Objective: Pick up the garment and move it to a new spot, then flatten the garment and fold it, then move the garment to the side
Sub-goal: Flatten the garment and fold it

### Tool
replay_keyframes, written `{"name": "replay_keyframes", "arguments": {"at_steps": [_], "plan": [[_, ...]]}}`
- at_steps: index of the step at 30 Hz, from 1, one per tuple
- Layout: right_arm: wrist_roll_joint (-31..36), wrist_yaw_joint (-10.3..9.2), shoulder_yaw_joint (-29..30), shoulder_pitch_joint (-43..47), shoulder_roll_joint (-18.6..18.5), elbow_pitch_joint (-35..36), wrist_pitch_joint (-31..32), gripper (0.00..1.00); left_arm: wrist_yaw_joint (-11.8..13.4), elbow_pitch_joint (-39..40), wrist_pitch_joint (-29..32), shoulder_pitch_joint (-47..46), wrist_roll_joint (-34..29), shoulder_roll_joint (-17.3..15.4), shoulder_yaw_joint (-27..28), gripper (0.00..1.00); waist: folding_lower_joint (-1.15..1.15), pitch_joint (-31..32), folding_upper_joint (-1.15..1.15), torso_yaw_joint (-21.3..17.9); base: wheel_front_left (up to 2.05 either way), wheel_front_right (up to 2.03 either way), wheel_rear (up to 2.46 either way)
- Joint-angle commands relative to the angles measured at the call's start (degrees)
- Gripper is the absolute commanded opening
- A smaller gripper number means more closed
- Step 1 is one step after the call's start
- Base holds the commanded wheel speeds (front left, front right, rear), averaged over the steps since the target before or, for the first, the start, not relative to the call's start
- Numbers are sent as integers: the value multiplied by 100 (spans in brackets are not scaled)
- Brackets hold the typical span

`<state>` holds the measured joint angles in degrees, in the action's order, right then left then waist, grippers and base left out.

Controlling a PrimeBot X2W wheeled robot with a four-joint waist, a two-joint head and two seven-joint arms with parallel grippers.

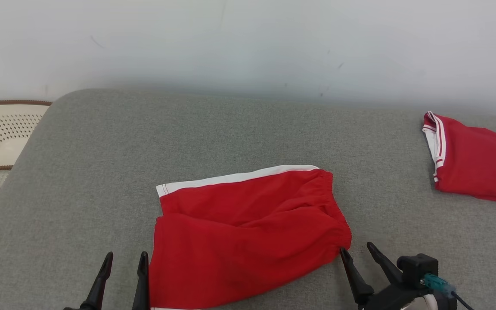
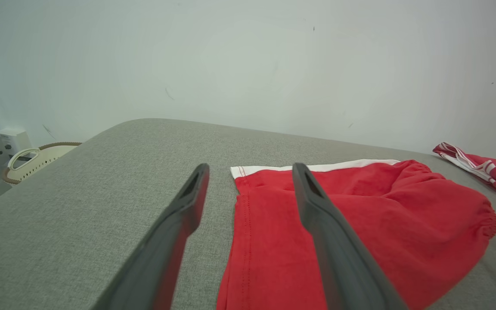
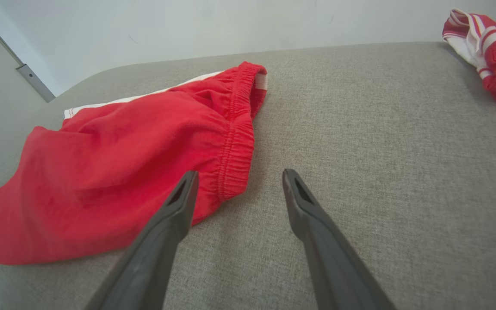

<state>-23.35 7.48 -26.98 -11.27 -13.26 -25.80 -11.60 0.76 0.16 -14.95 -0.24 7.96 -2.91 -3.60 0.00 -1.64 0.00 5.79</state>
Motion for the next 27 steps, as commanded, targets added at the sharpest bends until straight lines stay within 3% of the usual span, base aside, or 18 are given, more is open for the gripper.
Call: {"name": "replay_keyframes", "arguments": {"at_steps": [1,8,9,10,11,18,27], "plan": [[-67,2,-88,-145,-42,-93,40,100,25,0,-30,-5,30,-3,2,100,0,-19,0,22,0,0,0],[-367,2,-621,-679,-45,-731,126,100,73,-11,-30,-30,68,-2,-61,100,0,-64,0,180,0,0,0],[-439,2,-719,-758,-32,-841,142,91,63,-23,-30,-37,77,-2,-45,100,0,-71,0,198,0,0,0],[-486,2,-819,-839,-44,-932,153,39,39,-50,-29,-51,86,-3,-18,100,0,-76,0,213,0,0,0],[-549,2,-880,-937,-53,-1001,104,0,16,-73,-29,-65,94,-1,1,100,0,-79,0,221,0,0,0],[-921,2,-1150,-1117,-276,-1111,-171,0,91,-89,-29,51,175,-1,18,100,0,-31,0,123,0,0,0],[-991,2,-961,-590,-810,-148,-134,0,173,-86,-30,226,240,-1,66,100,0,46,0,-203,0,0,0]]}}
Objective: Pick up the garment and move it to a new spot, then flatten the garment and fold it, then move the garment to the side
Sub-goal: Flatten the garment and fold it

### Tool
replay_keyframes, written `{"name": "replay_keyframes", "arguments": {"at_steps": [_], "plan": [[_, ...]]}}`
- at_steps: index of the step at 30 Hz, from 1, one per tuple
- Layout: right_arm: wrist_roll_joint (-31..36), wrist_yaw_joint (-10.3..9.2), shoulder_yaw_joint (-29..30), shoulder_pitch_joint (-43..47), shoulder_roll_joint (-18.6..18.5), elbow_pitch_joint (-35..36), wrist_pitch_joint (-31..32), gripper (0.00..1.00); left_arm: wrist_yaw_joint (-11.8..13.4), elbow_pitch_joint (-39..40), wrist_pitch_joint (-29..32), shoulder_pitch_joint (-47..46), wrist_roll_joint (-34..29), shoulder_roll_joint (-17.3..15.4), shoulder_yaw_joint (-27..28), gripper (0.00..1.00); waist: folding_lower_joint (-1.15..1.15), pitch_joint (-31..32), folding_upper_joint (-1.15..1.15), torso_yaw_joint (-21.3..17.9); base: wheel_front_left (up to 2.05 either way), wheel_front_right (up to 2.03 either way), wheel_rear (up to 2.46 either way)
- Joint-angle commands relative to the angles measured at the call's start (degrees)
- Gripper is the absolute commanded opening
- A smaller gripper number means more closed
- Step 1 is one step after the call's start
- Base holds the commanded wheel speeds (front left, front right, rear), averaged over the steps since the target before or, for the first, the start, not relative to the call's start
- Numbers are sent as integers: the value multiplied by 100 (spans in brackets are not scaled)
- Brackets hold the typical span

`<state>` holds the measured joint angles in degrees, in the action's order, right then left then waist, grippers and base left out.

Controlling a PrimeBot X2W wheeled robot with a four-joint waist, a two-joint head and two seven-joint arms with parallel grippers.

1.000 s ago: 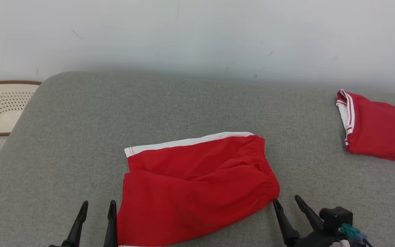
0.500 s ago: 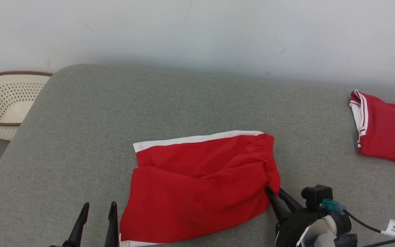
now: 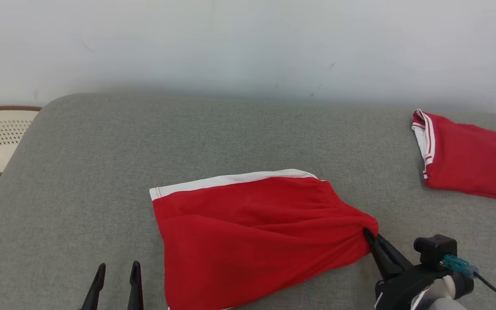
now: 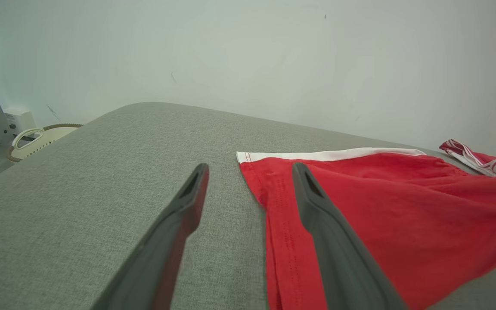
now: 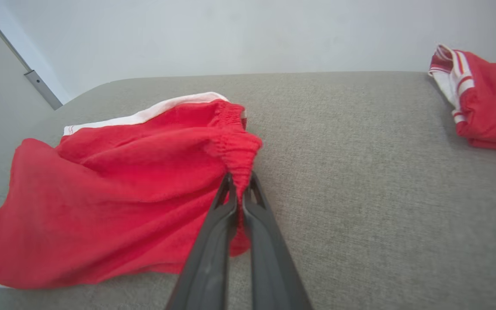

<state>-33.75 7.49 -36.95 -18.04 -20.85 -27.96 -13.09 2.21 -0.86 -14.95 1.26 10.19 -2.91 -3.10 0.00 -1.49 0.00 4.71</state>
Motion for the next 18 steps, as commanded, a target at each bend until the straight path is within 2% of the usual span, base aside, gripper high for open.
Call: {"name": "replay_keyframes", "arguments": {"at_steps": [1,7,8,12,18], "plan": [[70,1,126,185,-94,199,68,0,27,15,-29,102,22,0,16,100,0,33,0,-128,0,0,0],[272,1,685,877,-318,1190,584,0,11,25,-29,99,39,-2,28,100,0,11,0,-273,0,0,0],[360,1,893,1127,-359,1592,806,0,11,31,-30,89,44,-1,28,100,0,2,0,-295,0,0,0],[427,1,1230,1528,-267,2379,1212,0,19,51,-30,91,54,-1,27,100,0,-22,0,-314,0,0,0],[618,1,1327,1546,-121,2815,1501,0,-5,1,-30,31,66,-1,-22,100,0,-27,0,-247,0,0,0]]}}
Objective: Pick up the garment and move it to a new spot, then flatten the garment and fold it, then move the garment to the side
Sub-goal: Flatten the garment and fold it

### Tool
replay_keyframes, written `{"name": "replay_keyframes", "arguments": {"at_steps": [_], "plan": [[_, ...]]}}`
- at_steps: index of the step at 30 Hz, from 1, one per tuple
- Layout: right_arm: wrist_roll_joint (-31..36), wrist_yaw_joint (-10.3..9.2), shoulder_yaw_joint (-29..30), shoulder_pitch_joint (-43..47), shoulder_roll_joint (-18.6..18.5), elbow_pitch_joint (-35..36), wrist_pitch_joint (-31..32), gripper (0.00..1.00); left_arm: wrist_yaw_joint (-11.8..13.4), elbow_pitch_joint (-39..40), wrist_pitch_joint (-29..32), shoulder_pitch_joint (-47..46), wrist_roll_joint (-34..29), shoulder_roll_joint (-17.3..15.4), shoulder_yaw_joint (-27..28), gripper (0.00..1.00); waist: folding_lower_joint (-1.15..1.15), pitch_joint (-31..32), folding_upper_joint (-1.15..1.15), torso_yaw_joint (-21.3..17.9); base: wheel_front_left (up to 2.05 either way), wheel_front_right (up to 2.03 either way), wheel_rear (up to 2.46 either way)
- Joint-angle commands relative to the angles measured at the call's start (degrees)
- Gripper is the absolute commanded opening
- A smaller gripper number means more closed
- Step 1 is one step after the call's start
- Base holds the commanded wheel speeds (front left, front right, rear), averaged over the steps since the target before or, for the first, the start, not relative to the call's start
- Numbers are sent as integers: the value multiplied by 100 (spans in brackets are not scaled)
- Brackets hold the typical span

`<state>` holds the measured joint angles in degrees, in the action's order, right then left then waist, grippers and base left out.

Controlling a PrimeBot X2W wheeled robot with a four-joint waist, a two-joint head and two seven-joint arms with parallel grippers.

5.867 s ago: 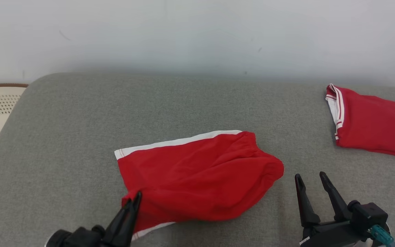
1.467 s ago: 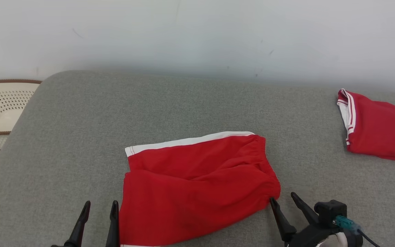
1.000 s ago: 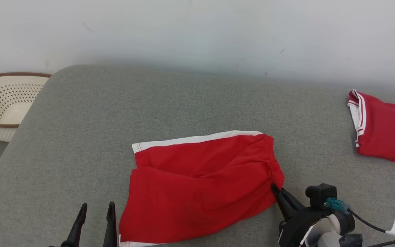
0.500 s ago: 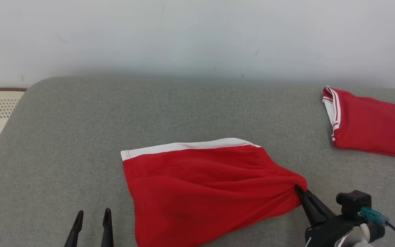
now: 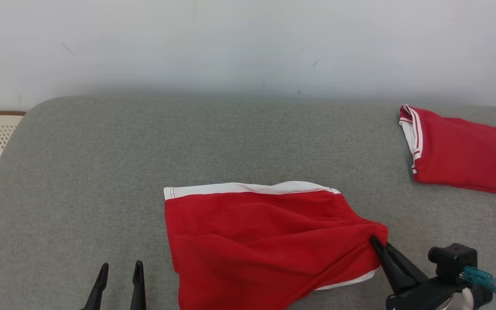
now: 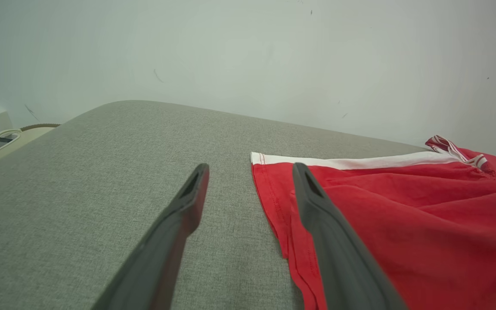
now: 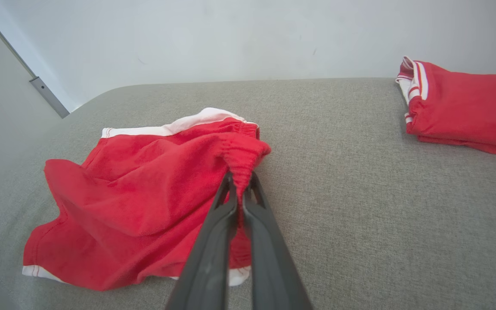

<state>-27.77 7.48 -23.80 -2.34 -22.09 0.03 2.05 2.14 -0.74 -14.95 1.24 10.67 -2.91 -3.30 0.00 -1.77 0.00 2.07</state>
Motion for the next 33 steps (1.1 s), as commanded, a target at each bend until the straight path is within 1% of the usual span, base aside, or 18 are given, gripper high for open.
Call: {"name": "replay_keyframes", "arguments": {"at_steps": [1,4,8,9,10,11,13,18,23,24,25,27,29,30,33], "plan": [[160,2,-43,-202,37,-12,20,0,-6,-35,-30,-3,10,-1,-24,100,0,4,0,71,0,0,0],[258,2,-104,-407,130,-158,9,0,-17,-49,-30,-29,4,-1,-46,100,0,8,0,120,0,0,0],[448,2,-256,-1013,221,-736,-64,0,-40,-104,-30,-63,-24,-1,-101,100,0,12,0,263,0,0,0],[477,2,-311,-1315,276,-1164,-116,0,-37,-125,-30,-83,-27,-3,-127,100,0,18,0,348,0,0,0],[503,2,-360,-1468,283,-1349,-155,0,-43,-141,-29,-91,-31,-2,-138,100,0,21,0,392,0,0,0],[444,2,-405,-1743,331,-1804,-207,0,-47,-163,-30,-127,-21,-1,-167,100,0,30,0,475,0,0,0],[423,2,-492,-2015,326,-2279,-284,0,-66,-194,-30,-130,-15,-1,-196,100,0,37,0,555,0,0,0],[318,2,-749,-2451,411,-3325,-503,0,-49,-215,-30,-94,16,-2,-282,100,0,52,0,686,0,0,0],[126,2,-1017,-2700,533,-4104,-776,0,-100,-271,-30,-101,15,-1,-218,100,0,70,0,685,0,0,0],[94,2,-1068,-2735,562,-4224,-819,4,-106,-278,-30,-92,11,-1,-196,100,0,75,0,667,0,0,0],[57,2,-1124,-2769,585,-4313,-875,42,-92,-290,-30,-82,1,-1,-183,100,0,81,0,647,0,0,0],[-47,2,-1204,-2815,636,-4480,-990,100,-97,-301,-30,-73,-18,-1,-157,100,0,89,0,599,0,0,0],[-158,2,-1262,-2860,657,-4562,-1113,100,-116,-307,-30,-71,-32,-1,-149,100,0,99,0,550,0,0,0],[-329,3,-1357,-2813,637,-4524,-1285,100,-130,-312,-30,-57,-41,-2,-129,100,0,115,0,487,0,0,0],[-440,3,-1408,-2645,501,-4381,-1417,100,-131,-301,-30,-20,-42,-1,-101,100,0,126,0,416,0,0,0]]}}
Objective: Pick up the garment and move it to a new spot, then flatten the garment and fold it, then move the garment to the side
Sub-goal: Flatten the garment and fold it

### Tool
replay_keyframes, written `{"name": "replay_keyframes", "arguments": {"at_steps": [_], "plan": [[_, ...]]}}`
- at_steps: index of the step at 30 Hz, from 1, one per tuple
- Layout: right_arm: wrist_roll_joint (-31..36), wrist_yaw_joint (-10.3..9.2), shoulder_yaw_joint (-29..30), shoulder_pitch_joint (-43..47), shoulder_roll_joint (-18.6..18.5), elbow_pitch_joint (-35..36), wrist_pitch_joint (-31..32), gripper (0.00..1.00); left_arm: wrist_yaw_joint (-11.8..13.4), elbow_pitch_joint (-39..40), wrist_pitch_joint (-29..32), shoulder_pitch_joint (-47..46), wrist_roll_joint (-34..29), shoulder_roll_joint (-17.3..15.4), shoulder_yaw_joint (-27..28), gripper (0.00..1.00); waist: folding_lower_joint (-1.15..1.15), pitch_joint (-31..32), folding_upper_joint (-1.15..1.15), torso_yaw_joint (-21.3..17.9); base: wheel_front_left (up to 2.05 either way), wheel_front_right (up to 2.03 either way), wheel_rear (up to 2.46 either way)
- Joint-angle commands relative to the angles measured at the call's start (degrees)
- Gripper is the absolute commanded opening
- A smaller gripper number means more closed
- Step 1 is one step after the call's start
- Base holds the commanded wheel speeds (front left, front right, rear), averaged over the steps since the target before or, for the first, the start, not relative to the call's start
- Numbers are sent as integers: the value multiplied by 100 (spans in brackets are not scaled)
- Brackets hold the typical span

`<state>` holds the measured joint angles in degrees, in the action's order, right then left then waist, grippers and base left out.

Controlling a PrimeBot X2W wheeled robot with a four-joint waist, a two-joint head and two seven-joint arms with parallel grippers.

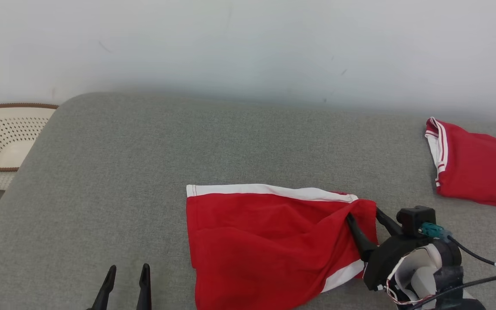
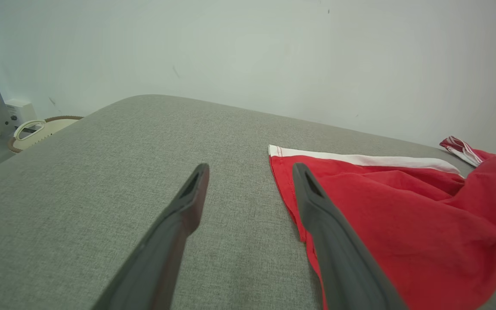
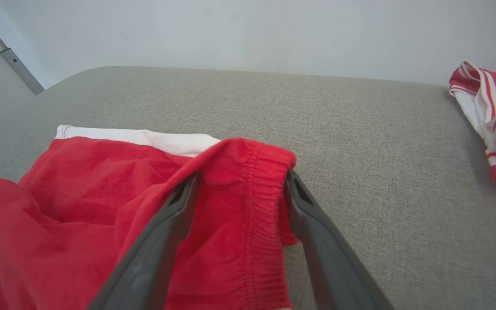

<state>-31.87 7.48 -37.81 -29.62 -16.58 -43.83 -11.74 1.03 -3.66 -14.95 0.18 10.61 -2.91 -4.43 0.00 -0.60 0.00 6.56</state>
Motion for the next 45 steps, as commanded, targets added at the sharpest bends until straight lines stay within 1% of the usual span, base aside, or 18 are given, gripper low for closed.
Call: {"name": "replay_keyframes", "arguments": {"at_steps": [1,2,3,4,6,12,15,16,19,21,22,25,30,34,37,45], "plan": [[-67,2,4,219,-145,141,-102,100,0,7,-30,125,-35,-2,18,100,0,20,0,-80,0,0,0],[-82,3,15,282,-181,232,-136,100,9,17,-30,140,-33,-2,22,100,0,27,0,-104,0,0,0],[-117,3,165,520,-332,557,-205,100,23,37,-30,148,-32,-3,53,100,0,47,0,-176,0,0,0],[-59,3,292,708,-402,792,-247,100,29,55,-30,183,-27,-1,75,100,0,56,0,-232,0,0,0],[-36,3,374,798,-421,922,-254,100,34,65,-30,202,-26,-1,83,100,0,57,0,-261,0,0,0],[157,3,997,1266,-456,1611,-297,100,102,139,-30,240,-22,-2,41,100,0,46,0,-421,0,0,0],[328,3,1344,1492,-389,1889,-315,100,115,157,-30,226,-21,-1,6,100,0,57,0,-458,0,0,0],[461,3,1603,1672,-347,2084,-332,100,132,180,-30,251,-21,-3,-14,100,0,80,0,-465,0,0,0],[766,3,2054,1971,-245,2396,-344,100,120,197,-30,279,-28,-2,6,100,0,107,0,-463,0,0,0],[972,3,2312,2172,-124,2644,-349,100,112,213,-30,303,-37,-2,43,100,0,126,0,-468,0,0,0],[1263,3,2704,2458,76,3040,-351,100,101,252,-30,352,-53,-2,97,100,0,159,0,-489,0,0,0],[1463,3,2943,2695,301,3341,-347,100,105,291,-30,373,-76,-2,135,100,0,192,0,-520,0,0,0],[1650,3,3019,2959,556,3576,-345,100,106,311,-31,337,-103,-1,164,100,0,251,0,-592,0,0,0],[1710,3,2927,3048,689,3641,-345,100,121,316,-31,302,-109,-2,176,100,0,287,0,-688,0,0,0],[1779,3,2745,3006,786,3655,-345,100,136,287,-31,210,-150,-2,191,100,0,303,0,-820,0,0,0],[1925,2,2712,2919,798,3665,-346,100,116,221,-31,138,-309,-2,183,100,0,300,0,-886,0,0,0]]}}
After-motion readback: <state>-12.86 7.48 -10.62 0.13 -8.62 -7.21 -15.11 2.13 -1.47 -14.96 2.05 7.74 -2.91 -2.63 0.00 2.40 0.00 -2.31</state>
